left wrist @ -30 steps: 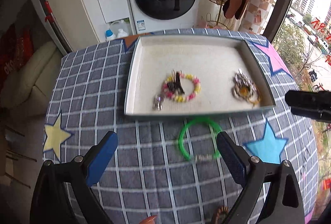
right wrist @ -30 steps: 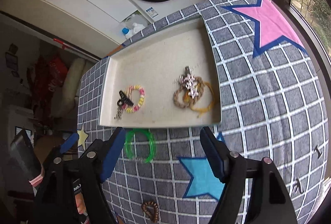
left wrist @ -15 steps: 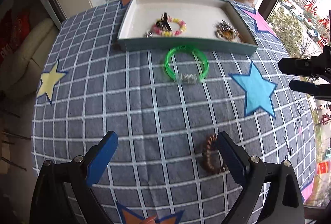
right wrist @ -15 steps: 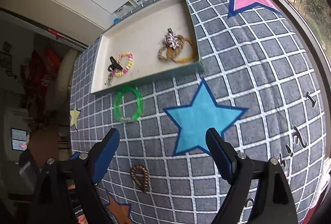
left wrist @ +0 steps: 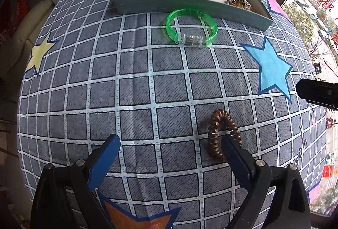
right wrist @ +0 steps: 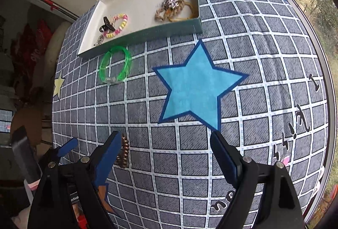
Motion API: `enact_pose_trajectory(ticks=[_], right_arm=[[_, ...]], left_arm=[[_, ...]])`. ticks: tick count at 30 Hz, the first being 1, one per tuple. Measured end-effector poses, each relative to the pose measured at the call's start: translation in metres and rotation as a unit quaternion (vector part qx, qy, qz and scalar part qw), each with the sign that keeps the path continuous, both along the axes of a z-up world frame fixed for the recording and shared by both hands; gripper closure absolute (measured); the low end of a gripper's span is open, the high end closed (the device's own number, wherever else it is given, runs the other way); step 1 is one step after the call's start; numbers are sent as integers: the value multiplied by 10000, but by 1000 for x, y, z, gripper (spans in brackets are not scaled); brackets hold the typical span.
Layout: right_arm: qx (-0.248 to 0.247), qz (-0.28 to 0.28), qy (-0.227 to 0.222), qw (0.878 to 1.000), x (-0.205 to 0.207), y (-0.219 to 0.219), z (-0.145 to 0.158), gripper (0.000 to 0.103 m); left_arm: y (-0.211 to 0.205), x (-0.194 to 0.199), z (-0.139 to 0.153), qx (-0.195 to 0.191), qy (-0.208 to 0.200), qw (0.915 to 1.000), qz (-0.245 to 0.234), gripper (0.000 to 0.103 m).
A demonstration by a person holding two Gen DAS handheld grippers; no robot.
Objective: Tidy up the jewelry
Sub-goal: 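Move the left tool to the brown coil hair tie while the right tool approaches the green bangle, then grasp the brown coil hair tie with the left tool while the right tool grasps the green bangle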
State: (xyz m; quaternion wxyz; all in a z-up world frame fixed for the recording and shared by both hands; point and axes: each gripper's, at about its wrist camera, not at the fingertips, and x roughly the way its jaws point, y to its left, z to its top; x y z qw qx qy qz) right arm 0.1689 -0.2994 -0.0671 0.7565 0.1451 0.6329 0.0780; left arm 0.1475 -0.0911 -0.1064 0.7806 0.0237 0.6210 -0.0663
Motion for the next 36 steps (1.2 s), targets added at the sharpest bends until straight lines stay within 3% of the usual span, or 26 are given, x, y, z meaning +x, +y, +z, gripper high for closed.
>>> enact_pose_trajectory(ticks=[10, 26, 36], right_arm=[[-60, 111, 76, 9999, 17, 16, -7, 16], [-21, 326, 57, 9995, 86, 60, -27, 16], [-635, 694, -90, 9955, 114, 88, -38, 38]], left_arm=[[-9, 1, -12, 64, 68, 10000, -22, 0], [-19, -12, -33, -36, 8, 10000, -64, 0], [-18, -4, -27, -36, -76, 10000, -26, 0]])
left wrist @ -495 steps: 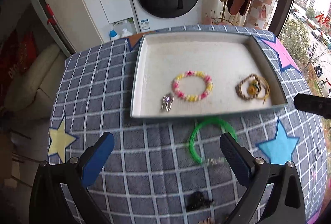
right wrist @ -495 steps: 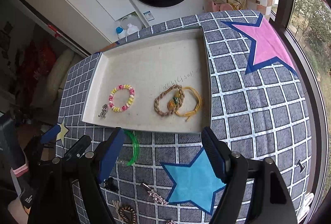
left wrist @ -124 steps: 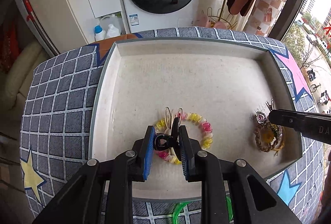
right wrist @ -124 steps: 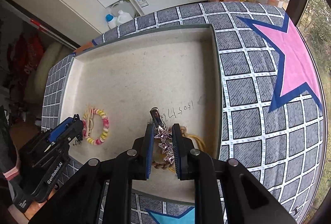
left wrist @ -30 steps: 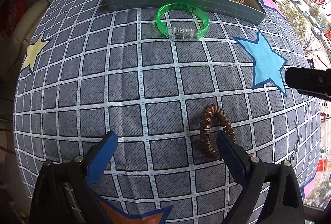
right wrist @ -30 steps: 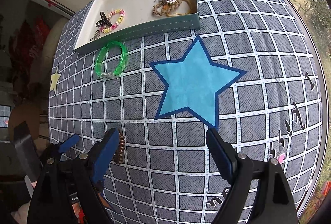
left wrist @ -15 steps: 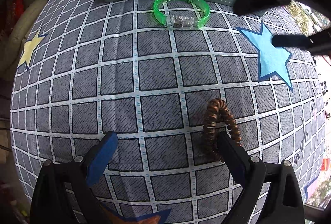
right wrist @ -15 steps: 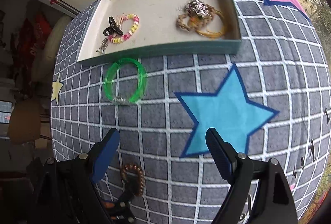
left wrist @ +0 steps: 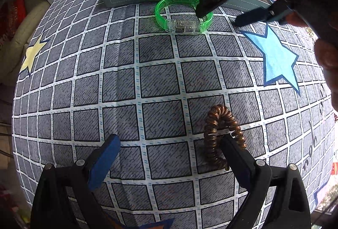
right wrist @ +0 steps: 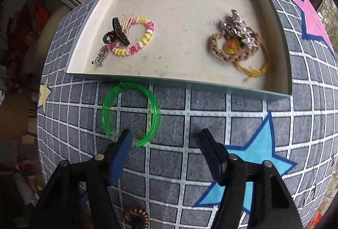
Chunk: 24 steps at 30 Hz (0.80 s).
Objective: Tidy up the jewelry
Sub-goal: 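Grasp the brown coil hair tie with the left tool while the right tool grasps the green bangle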
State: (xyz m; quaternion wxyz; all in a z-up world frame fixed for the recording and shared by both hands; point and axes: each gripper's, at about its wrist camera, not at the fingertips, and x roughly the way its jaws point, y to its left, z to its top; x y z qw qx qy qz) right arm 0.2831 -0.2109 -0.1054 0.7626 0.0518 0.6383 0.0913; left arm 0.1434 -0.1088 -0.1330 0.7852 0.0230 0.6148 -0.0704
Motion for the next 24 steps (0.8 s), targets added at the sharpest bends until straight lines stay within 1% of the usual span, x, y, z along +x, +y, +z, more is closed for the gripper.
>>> enact_pose_trajectory(ticks=[2, 3, 4, 5, 6, 7, 8, 9, 10, 11, 12, 13, 14, 16, 17, 19, 24], right_arm=[[-133, 127, -58, 9998, 2, 7, 0, 40], [-232, 213, -102, 9995, 3, 12, 0, 42], [-335, 284, -140, 9989, 3, 15, 0, 46], [-448, 356, -180, 9982, 3, 19, -1, 50], [-579, 419, -223, 9972, 3, 22, -1, 56], [-698, 479, -263, 9961, 3, 25, -1, 62], [-788, 533, -294, 9950, 2, 28, -1, 63], [-870, 578, -321, 9940, 2, 31, -1, 67], [-925, 610, -342, 9933, 1, 33, -1, 73], [-997, 636, -367, 9923, 1, 34, -1, 76], [-1016, 634, -377, 9921, 1, 33, -1, 83], [-1001, 617, -372, 9924, 1, 33, -1, 91], [-974, 598, -362, 9928, 2, 32, -1, 93], [-898, 566, -348, 9937, 1, 30, -1, 95], [-887, 563, -348, 9939, 1, 29, -1, 95], [-870, 555, -350, 9941, -1, 29, -1, 96], [-762, 522, -373, 9950, -8, 21, 3, 96]], left_arm=[[-1, 0, -1, 0, -4, 10000, -14, 0], [-2, -1, -1, -2, -5, 10000, -28, 0], [-2, -2, 1, -9, -2, 10000, -36, 0], [-2, -2, 1, -22, -17, 10000, -42, 4], [-3, -2, 3, -28, -47, 10000, -52, 7], [-3, -2, 6, -34, -58, 10000, -71, 12], [-4, -1, 7, -38, -66, 9999, -93, 17], [-5, -1, 9, -40, -82, 9999, -116, 20], [-5, 0, 11, -48, -100, 9998, -136, 27], [-5, 2, 13, -47, -131, 9998, -166, 35], [-7, 2, 15, -47, -152, 9997, -190, 39], [-8, 3, 16, -55, -169, 9996, -202, 50], [-9, 4, 18, -70, -198, 9995, -218, 63], [-6, 7, 20, -195, -181, 9995, -183, 75], [-3, 10, 22, -274, -156, 9994, -146, 79], [3, 15, 25, -445, -90, 9990, -60, 79], [18, 19, 27, -614, -59, 9981, 76, 79]])
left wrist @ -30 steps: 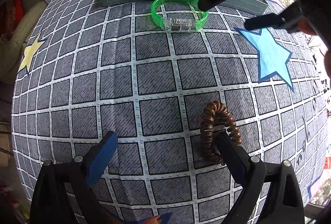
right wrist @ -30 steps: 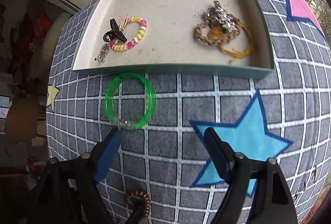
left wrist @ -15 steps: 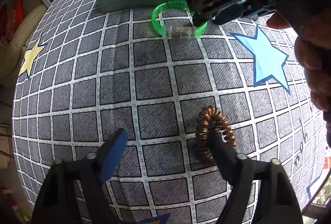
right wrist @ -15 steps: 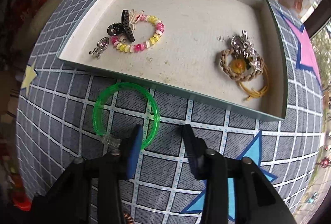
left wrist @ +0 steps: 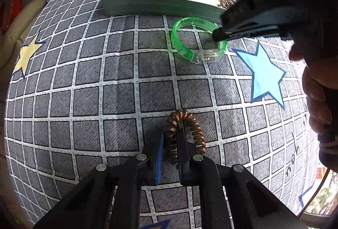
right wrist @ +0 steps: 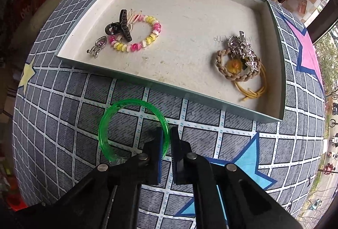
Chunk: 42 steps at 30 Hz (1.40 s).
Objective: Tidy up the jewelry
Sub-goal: 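Grasp the brown coil hair tie with the left tool while the right tool grasps the green bangle, then carry the hair tie and bangle into the white tray and open both tools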
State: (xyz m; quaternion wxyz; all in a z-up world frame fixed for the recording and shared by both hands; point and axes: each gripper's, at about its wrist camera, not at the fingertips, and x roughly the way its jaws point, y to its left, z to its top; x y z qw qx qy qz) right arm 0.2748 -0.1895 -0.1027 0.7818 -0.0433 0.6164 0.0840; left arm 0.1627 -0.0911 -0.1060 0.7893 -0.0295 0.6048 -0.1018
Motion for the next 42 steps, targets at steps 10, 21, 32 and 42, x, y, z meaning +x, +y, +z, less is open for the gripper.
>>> enact_pose_trajectory(ticks=[10, 21, 32, 42], right_arm=[[414, -106, -12, 9991, -13, -21, 19, 96], [874, -498, 92, 9949, -33, -63, 34, 96], [959, -638, -117, 9933, -28, -81, 60, 96], [1063, -757, -304, 9910, -8, -95, 81, 96]], left_arm=[[24, 13, 21, -186, -202, 9996, 67, 79], [34, 35, 42, -150, -384, 9991, -32, 79], [23, 49, 67, -101, -803, 9967, -109, 79], [25, 93, 89, -252, -1085, 9938, -69, 79]])
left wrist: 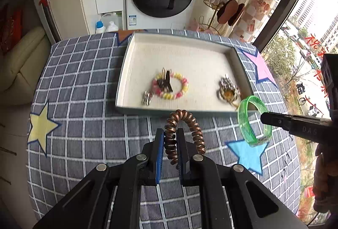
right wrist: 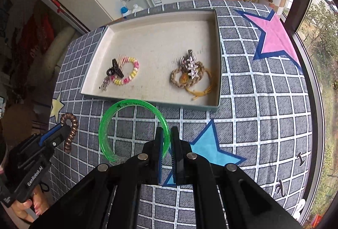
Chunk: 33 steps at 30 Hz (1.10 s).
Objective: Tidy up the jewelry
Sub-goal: 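Carry the hair tie and bangle into the white tray and open both tools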
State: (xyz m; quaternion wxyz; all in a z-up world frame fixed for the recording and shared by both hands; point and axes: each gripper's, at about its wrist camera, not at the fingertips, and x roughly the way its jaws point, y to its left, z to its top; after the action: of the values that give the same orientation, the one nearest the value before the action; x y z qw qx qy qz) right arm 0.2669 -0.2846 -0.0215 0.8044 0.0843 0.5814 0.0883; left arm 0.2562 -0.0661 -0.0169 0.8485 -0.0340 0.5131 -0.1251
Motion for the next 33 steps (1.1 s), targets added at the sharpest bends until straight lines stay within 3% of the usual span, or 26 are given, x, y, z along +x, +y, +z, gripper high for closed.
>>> enact_pose_trajectory(ticks=[14, 33], right_arm=[[53, -236, -115, 9996, 48, -11, 10, 96], [-89, -439, -20, 9990, 98, -25, -13, 96]], left_arm=[[-23, 59, 0, 22, -95, 9999, -140, 79], [-61, 113, -27, 161, 4, 9996, -219, 79]])
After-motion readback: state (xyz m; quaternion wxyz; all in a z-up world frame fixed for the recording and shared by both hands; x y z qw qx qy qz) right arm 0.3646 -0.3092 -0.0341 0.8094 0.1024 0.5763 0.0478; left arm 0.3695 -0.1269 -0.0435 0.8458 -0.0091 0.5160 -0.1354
